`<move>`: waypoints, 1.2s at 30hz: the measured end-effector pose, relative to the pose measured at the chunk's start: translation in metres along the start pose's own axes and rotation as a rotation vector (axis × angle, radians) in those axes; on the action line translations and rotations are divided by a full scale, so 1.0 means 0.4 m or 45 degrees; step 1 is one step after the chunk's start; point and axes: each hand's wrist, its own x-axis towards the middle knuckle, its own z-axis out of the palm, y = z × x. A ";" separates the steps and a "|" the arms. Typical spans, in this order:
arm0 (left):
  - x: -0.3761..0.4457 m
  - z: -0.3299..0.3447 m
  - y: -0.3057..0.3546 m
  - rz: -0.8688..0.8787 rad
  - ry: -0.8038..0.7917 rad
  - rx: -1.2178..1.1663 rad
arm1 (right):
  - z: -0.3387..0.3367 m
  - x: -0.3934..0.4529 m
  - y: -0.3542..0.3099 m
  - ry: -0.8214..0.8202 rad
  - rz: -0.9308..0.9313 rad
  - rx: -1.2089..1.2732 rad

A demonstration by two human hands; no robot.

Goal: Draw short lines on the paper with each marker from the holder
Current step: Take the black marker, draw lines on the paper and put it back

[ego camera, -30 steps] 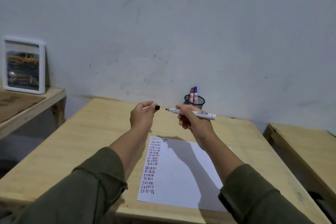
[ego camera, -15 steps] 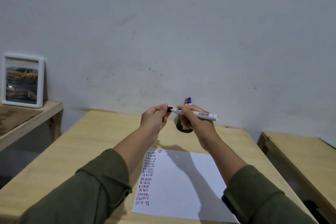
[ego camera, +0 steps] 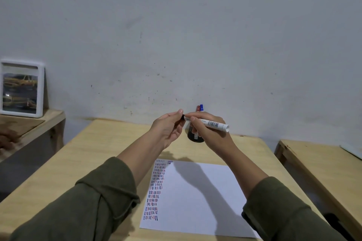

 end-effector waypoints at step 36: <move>0.331 0.091 -0.049 0.357 0.086 1.157 | -0.161 0.230 0.206 0.103 0.384 0.125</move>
